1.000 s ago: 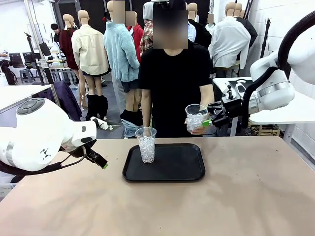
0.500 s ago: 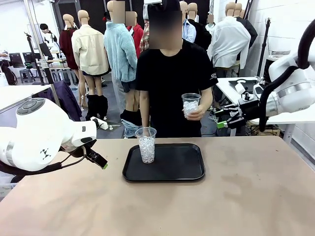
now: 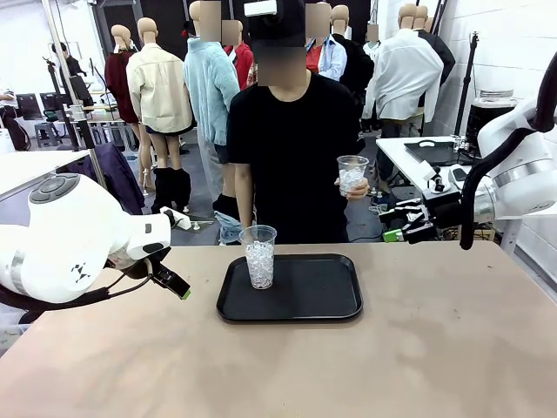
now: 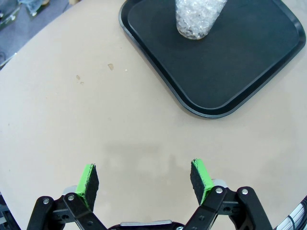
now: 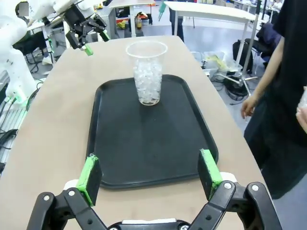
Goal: Pour the drink into the iced cup.
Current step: Pick up the iced cup indicated by the human and present it to them.
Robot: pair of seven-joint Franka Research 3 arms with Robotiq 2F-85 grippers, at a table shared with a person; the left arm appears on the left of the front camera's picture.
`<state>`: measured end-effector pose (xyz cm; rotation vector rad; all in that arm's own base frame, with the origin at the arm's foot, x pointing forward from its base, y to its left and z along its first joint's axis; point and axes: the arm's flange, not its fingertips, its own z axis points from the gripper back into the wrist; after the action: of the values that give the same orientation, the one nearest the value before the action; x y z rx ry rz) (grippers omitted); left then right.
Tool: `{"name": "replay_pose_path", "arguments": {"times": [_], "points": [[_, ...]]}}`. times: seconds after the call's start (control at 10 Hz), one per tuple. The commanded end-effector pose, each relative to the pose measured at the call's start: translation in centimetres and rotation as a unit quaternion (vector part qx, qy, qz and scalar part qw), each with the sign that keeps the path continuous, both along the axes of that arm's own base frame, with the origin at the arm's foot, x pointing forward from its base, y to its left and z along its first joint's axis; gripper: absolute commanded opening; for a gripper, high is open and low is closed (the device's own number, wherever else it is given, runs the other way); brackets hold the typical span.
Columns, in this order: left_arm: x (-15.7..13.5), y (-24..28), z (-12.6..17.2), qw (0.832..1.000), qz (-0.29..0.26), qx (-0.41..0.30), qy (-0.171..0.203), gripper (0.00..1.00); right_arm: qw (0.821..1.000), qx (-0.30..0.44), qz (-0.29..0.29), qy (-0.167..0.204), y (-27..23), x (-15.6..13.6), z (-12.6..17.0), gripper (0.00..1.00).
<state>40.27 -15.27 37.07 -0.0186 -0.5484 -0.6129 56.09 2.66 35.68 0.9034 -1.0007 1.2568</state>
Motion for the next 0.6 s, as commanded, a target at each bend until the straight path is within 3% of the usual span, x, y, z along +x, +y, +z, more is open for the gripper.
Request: {"name": "replay_pose_path", "arguments": {"times": [0.0, 0.5], "points": [[0.01, 0.17, 0.05, 1.0, 0.002, -0.002, 0.0, 1.0, 1.0, -0.002, -0.002, -0.003, -0.33, 1.06, 0.21, 1.0], [0.01, 0.17, 0.05, 1.0, 0.002, -0.002, 0.0, 1.0, 1.0, -0.002, -0.002, -0.003, -0.33, 1.06, 0.21, 1.0]]}}
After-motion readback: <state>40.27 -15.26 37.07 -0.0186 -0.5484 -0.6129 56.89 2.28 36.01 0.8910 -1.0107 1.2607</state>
